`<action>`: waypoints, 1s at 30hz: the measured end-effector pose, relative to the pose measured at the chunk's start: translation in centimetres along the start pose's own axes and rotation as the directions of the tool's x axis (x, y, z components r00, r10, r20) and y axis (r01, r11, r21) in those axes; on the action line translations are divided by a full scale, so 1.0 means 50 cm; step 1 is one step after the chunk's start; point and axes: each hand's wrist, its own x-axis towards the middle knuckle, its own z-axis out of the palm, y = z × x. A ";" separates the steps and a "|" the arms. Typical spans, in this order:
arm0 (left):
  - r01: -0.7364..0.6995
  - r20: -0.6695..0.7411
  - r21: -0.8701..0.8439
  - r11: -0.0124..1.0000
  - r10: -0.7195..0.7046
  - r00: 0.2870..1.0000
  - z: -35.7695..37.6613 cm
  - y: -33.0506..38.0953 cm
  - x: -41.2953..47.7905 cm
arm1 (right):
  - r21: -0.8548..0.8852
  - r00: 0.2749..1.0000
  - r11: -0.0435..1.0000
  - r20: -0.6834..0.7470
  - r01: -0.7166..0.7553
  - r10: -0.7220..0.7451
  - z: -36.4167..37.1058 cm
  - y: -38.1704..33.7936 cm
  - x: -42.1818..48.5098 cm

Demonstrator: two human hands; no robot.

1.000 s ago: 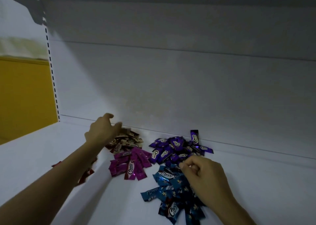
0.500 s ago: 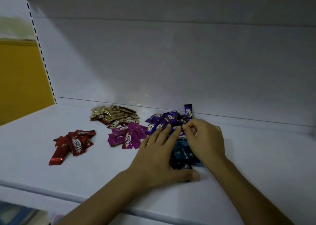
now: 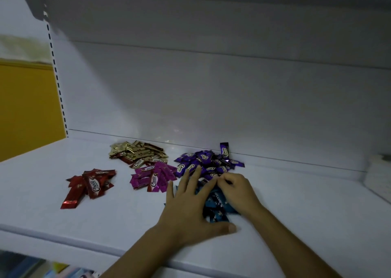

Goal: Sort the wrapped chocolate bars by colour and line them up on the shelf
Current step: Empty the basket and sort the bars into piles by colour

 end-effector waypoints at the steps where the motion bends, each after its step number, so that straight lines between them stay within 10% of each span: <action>1: 0.011 -0.028 0.010 1.000 -0.010 1.000 -0.001 0.001 0.000 | 0.031 1.000 1.000 -0.003 -0.002 0.002 -0.001 -0.001 0.000; 22: 0.103 -0.143 0.207 0.973 -0.074 0.987 0.007 0.041 0.008 | -0.019 1.000 1.000 -0.011 0.014 -0.014 0.013 -0.022 0.008; 30: 0.147 0.064 0.081 0.986 -0.152 0.986 -0.003 0.044 0.005 | 0.036 0.999 0.999 -0.052 0.010 -0.008 -0.102 -0.005 -0.098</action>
